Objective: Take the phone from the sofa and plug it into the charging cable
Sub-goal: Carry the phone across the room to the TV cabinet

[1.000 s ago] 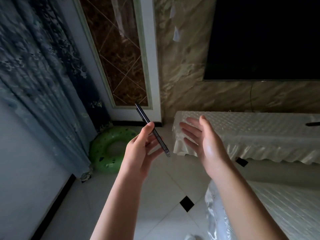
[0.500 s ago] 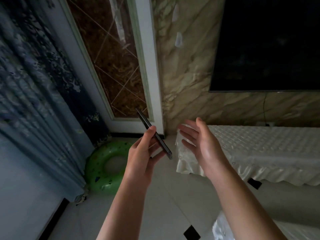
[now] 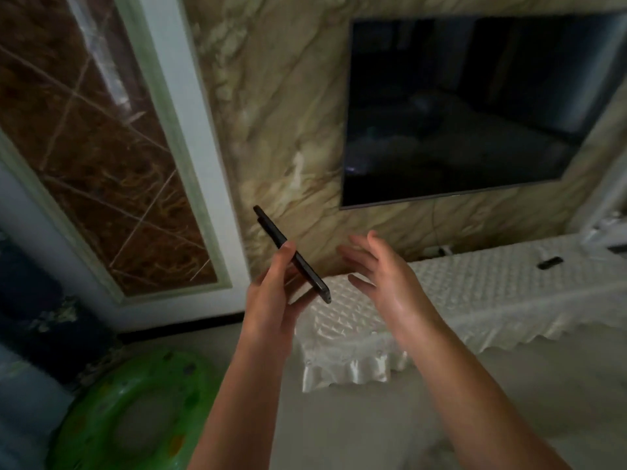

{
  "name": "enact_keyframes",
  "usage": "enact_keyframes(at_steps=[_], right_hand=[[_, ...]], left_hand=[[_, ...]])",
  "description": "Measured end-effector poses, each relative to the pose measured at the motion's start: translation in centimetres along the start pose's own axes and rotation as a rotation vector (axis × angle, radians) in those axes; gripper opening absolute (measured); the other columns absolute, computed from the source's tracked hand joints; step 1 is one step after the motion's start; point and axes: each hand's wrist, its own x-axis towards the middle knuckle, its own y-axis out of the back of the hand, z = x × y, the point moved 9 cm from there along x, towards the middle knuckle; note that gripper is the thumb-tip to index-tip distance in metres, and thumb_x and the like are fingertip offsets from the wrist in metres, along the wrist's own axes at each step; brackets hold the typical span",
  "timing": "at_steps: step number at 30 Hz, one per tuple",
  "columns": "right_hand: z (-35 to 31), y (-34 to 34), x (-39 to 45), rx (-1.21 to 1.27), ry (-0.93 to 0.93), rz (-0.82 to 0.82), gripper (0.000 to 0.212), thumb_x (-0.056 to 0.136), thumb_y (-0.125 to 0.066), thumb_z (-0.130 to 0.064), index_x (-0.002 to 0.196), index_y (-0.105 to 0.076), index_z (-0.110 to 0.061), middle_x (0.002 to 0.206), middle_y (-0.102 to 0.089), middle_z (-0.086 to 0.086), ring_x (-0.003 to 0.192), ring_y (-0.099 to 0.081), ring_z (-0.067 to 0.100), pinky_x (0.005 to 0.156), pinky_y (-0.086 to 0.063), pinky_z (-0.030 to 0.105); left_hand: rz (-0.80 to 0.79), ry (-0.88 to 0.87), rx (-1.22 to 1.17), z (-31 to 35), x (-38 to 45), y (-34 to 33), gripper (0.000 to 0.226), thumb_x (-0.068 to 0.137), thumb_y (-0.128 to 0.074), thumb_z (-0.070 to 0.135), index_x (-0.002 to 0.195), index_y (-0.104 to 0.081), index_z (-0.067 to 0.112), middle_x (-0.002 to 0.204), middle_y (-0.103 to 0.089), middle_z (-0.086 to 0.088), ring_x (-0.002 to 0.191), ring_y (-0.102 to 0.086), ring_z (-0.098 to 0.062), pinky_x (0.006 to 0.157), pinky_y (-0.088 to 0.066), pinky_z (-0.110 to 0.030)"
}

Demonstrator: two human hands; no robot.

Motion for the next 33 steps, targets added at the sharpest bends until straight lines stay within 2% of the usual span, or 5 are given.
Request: enact_keyframes(at_steps=[9,14,22,26,33], right_hand=[[0.5,4.2,5.4,0.053,-0.038,0.223,0.046,0.1,-0.034,-0.035,0.139,-0.046,-0.014,0.138,-0.057,0.006,0.129,-0.05,0.019,0.112,-0.035,0.041],[0.4,8.3,9.3,0.066,0.012,0.271,0.029,0.1,-0.036,-0.031,0.124,-0.052,-0.023,0.136,-0.059,0.007,0.122,-0.056,0.017,0.105,-0.042,0.037],[1.1,12.1,18.8,0.191,-0.072,0.212,0.039,0.098,-0.037,-0.04,0.125,-0.056,-0.019,0.109,-0.066,-0.006,0.119,-0.056,0.016,0.108,-0.04,0.04],[1.3,13.1,23.2,0.195,-0.117,0.126,0.045,0.098,-0.037,-0.038,0.133,-0.052,-0.015,0.125,-0.064,0.004,0.12,-0.056,0.016,0.105,-0.041,0.035],[0.9,17.1,26.2,0.186,-0.125,0.126,0.047,0.097,-0.037,-0.038,0.135,-0.051,-0.015,0.128,-0.064,0.002,0.119,-0.056,0.013,0.105,-0.041,0.033]], left_hand=[[-0.212,0.167,-0.001,-3.1,8.1,-5.8,0.063,0.04,-0.089,0.058,0.085,-0.079,0.015,0.084,-0.074,-0.004,0.087,-0.074,-0.02,0.075,-0.06,-0.042],[-0.269,0.193,0.011,-4.9,11.6,-8.6,0.045,0.045,-0.089,0.054,0.072,-0.079,0.02,0.082,-0.071,-0.004,0.088,-0.072,-0.02,0.079,-0.06,-0.044],[-0.192,0.159,0.11,-6.1,19.0,-11.9,0.052,0.04,-0.09,0.059,0.076,-0.081,0.022,0.084,-0.074,-0.004,0.089,-0.073,-0.02,0.078,-0.059,-0.04],[-0.138,0.143,0.127,-7.3,22.1,-13.4,0.042,0.044,-0.089,0.057,0.072,-0.08,0.026,0.081,-0.076,-0.002,0.087,-0.075,-0.019,0.07,-0.059,-0.035],[-0.093,0.222,0.141,-11.8,25.0,-16.4,0.041,0.049,-0.09,0.052,0.075,-0.081,0.022,0.079,-0.075,-0.002,0.085,-0.075,-0.019,0.078,-0.06,-0.044]])
